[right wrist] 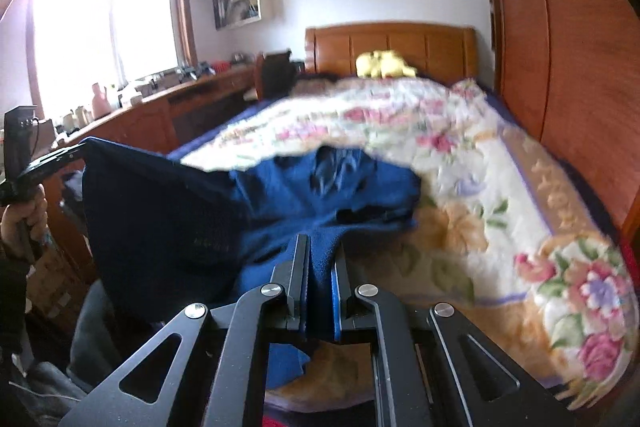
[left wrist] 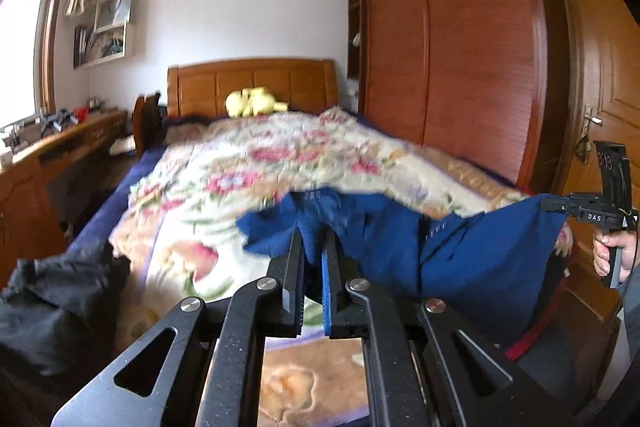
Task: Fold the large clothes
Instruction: 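Lift the hem with both grippers and fold it over toward the collar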
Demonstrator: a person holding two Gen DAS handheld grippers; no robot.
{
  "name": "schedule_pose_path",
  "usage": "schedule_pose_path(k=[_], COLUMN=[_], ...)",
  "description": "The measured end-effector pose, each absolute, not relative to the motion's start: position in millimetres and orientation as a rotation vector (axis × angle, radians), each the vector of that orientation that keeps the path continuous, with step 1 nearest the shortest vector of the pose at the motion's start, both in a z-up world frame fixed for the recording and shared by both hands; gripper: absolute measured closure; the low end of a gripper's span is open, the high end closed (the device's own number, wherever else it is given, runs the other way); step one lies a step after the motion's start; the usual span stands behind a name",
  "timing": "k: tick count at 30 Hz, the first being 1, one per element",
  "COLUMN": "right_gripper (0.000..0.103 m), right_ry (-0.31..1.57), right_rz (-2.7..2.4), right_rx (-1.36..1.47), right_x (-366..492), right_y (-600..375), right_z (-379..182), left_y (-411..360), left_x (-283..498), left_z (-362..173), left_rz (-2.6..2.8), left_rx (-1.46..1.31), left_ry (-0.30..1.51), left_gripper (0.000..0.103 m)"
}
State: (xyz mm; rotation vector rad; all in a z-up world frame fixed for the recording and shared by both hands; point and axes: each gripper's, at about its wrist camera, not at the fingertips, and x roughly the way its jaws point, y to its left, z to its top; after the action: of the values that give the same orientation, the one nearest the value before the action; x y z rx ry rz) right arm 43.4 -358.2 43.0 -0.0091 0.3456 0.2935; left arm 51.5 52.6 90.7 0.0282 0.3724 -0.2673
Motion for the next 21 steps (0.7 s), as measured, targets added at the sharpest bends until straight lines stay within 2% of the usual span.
schedule_pose_path(k=[13,18,21], right_gripper=[0.095,0.095,0.095], right_ry=[0.115,0.128,0.189], right_rz=[0.298,0.253,0.198], right_rx=[-0.069,-0.078,-0.095], right_x=[-74,-70,-38], right_y=[-379,-394,-398], right_z=[119,120,105], left_y=[55,56,56], left_x=[7,29,59], left_z=[171,176,164], left_rz=[-0.295,-0.263,-0.232], left_rx=[0.042,0.056,0.061], left_ry=[0.182,0.180,0.214], left_gripper=[0.096,0.096,0.096])
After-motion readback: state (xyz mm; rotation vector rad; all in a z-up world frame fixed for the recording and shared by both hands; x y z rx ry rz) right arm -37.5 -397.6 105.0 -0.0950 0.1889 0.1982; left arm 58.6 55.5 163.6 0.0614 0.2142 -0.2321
